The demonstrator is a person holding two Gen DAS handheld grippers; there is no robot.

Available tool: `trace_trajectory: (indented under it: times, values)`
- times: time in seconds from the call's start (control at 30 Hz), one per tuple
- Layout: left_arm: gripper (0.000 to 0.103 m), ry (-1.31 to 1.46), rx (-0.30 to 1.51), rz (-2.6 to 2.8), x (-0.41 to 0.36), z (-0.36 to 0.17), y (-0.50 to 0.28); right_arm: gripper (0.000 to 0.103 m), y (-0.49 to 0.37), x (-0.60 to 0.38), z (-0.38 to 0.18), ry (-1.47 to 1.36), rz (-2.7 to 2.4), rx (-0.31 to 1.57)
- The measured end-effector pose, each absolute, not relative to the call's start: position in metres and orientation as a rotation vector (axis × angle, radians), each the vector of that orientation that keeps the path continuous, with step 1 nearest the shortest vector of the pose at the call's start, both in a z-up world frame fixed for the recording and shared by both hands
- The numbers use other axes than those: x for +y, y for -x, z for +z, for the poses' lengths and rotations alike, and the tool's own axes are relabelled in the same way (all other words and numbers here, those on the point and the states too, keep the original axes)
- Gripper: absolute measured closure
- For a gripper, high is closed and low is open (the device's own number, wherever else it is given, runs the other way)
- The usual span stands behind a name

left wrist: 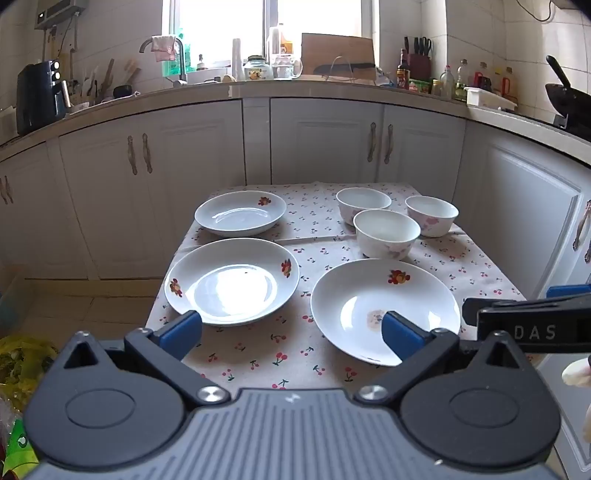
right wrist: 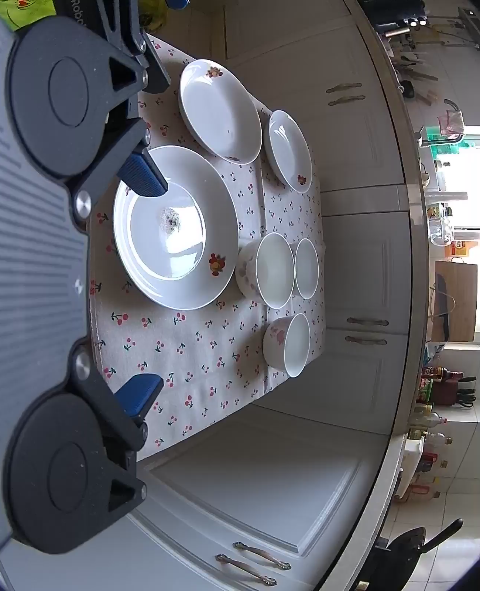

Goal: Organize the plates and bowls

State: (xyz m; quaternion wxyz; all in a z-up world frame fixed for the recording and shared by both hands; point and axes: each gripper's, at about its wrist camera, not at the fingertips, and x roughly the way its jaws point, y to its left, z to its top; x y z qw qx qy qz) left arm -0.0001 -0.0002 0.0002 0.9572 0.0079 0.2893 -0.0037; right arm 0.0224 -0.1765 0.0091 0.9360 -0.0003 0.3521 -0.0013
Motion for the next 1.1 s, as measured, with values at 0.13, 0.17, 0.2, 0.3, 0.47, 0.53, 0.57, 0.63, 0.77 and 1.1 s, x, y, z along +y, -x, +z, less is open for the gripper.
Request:
trace_trajectory:
  times: [0.13, 0.17, 0.2, 0.3, 0.47, 0.53, 0.57, 0.63, 0.77, 1.1]
  values:
    - [0.001, -0.023, 0.585, -0.002, -0.0014, 0.0004, -0.0005, 0.000, -0.0217, -0.1759, 0.0097, 0.005, -0.007, 0.720]
    - [0.001, -0.024, 0.585, 0.000, -0.0019, 0.0004, -0.0009, 0.000, -0.0214, -0.1758, 0.0099, 0.006, -0.007, 0.719]
    - [0.001, -0.014, 0.578, -0.011, -0.0050, 0.0026, 0.0034, 0.000, -0.0210, -0.1757, 0.0100, 0.008, -0.007, 0.718]
    - [0.001, -0.014, 0.578, -0.012, -0.0039, 0.0027, 0.0007, 0.000, -0.0209, -0.1779, 0.0115, 0.011, -0.007, 0.716]
    - [0.001, -0.011, 0.572, -0.016, -0.0016, 0.0013, 0.0011, 0.000, -0.0194, -0.1752, 0.0114, 0.010, -0.009, 0.715]
    - [0.001, -0.012, 0.572, -0.016, -0.0019, 0.0011, 0.0011, 0.000, -0.0207, -0.1764, 0.0111, 0.009, -0.012, 0.716]
    - [0.001, -0.012, 0.572, -0.016, -0.0018, 0.0010, 0.0011, 0.000, -0.0209, -0.1764, 0.0111, 0.010, -0.013, 0.716]
    - [0.001, -0.012, 0.571, -0.016, -0.0017, 0.0009, 0.0012, 0.000, -0.0208, -0.1765, 0.0110, 0.011, -0.012, 0.716]
    - [0.001, -0.011, 0.572, -0.017, -0.0011, 0.0008, 0.0011, 0.000, -0.0206, -0.1760, 0.0111, 0.009, -0.013, 0.718]
    - [0.001, -0.011, 0.569, -0.017, -0.0001, 0.0060, 0.0044, 0.000, -0.0209, -0.1763, 0.0117, 0.009, -0.013, 0.715]
